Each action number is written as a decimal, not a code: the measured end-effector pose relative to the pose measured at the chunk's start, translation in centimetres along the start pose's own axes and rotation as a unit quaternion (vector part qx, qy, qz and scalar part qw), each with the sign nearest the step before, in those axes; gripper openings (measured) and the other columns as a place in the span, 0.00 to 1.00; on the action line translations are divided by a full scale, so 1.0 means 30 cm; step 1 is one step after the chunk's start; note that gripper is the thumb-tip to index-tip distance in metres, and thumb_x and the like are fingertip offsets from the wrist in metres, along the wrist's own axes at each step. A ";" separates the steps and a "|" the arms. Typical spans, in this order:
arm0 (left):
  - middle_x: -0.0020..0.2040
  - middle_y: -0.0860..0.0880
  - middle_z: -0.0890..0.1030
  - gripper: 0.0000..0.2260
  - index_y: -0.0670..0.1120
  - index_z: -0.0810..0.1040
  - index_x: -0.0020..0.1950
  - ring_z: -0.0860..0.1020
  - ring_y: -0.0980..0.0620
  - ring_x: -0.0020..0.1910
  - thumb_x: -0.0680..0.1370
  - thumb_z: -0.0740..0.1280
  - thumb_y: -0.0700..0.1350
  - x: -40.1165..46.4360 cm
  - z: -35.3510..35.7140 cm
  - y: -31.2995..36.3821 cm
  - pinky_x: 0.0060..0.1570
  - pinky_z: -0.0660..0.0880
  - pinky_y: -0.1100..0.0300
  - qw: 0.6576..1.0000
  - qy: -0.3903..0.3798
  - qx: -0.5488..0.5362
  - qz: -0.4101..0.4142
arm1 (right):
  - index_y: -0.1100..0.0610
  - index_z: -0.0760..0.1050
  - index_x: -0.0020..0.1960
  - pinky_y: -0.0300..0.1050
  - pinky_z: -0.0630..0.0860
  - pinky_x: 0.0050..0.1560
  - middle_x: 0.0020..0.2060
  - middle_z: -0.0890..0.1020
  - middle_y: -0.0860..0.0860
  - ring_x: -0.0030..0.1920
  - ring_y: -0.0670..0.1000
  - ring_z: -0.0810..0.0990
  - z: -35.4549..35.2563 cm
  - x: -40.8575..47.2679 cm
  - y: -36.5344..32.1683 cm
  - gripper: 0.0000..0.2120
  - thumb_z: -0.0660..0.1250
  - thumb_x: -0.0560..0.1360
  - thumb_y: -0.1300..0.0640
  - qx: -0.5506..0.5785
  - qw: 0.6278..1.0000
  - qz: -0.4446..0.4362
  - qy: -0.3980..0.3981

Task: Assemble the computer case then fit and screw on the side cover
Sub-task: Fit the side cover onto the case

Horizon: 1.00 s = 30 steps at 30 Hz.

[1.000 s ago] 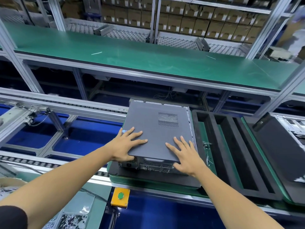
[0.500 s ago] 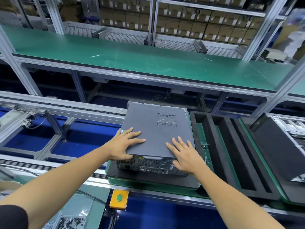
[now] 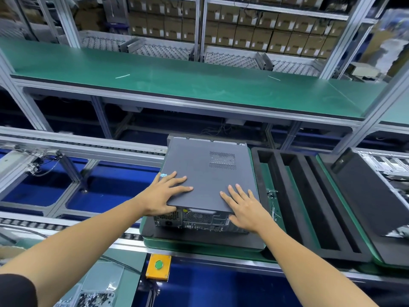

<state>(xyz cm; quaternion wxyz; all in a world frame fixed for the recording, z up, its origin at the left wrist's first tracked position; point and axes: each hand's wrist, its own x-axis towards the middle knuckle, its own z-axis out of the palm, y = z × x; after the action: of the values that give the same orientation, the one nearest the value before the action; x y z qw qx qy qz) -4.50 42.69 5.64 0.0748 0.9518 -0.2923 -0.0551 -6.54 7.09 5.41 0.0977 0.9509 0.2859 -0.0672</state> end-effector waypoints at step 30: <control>0.82 0.49 0.38 0.46 0.64 0.36 0.80 0.34 0.41 0.80 0.70 0.48 0.82 0.014 0.057 0.032 0.78 0.37 0.40 0.996 -0.022 0.091 0.010 | 0.46 0.50 0.83 0.56 0.51 0.79 0.81 0.56 0.53 0.80 0.54 0.55 0.061 0.016 0.015 0.44 0.54 0.71 0.33 0.074 0.992 0.075 0.073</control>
<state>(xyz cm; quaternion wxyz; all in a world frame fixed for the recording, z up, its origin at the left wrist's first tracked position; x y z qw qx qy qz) -4.94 41.47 4.12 -0.0176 0.9502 -0.3073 -0.0488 -6.03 6.56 3.60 0.0108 0.9767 0.2140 -0.0111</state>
